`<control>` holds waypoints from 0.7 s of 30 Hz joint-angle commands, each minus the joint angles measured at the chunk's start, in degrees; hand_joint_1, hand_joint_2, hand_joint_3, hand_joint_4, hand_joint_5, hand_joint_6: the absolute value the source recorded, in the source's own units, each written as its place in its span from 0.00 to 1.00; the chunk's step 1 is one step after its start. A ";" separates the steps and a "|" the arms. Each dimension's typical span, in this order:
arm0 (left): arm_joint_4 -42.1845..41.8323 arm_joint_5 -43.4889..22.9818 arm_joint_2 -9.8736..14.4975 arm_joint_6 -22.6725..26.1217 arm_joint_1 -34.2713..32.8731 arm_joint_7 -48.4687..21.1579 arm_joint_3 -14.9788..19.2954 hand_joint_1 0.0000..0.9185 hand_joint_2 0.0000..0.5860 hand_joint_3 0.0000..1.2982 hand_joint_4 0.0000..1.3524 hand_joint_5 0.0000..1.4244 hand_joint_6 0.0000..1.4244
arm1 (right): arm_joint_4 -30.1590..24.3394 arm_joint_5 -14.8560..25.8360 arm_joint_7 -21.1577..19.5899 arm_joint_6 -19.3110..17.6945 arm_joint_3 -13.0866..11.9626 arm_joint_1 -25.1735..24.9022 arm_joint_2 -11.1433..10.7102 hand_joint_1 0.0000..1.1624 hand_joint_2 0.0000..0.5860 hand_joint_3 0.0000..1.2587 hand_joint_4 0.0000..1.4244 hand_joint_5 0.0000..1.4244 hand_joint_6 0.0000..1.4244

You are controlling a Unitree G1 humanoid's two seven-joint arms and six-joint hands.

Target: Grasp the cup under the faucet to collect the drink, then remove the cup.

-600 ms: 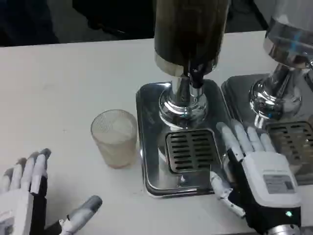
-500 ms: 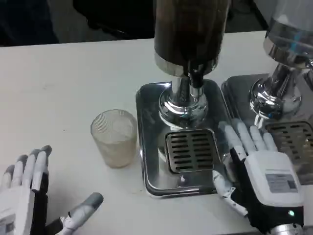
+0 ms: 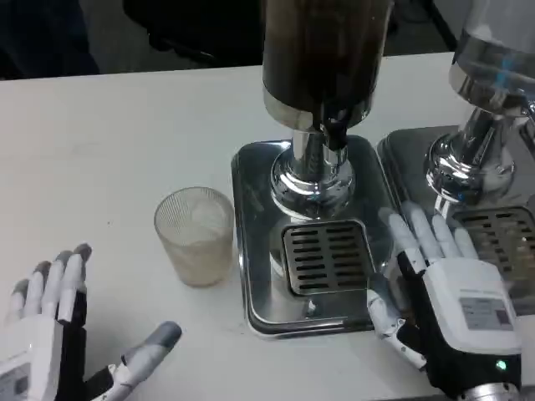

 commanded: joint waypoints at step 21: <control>31.84 -15.23 4.89 -25.49 -22.28 -1.63 4.75 0.00 0.00 0.00 0.00 0.00 0.00 | -2.49 -2.63 -0.80 3.99 1.68 2.20 3.02 0.13 0.92 0.06 0.00 0.00 0.00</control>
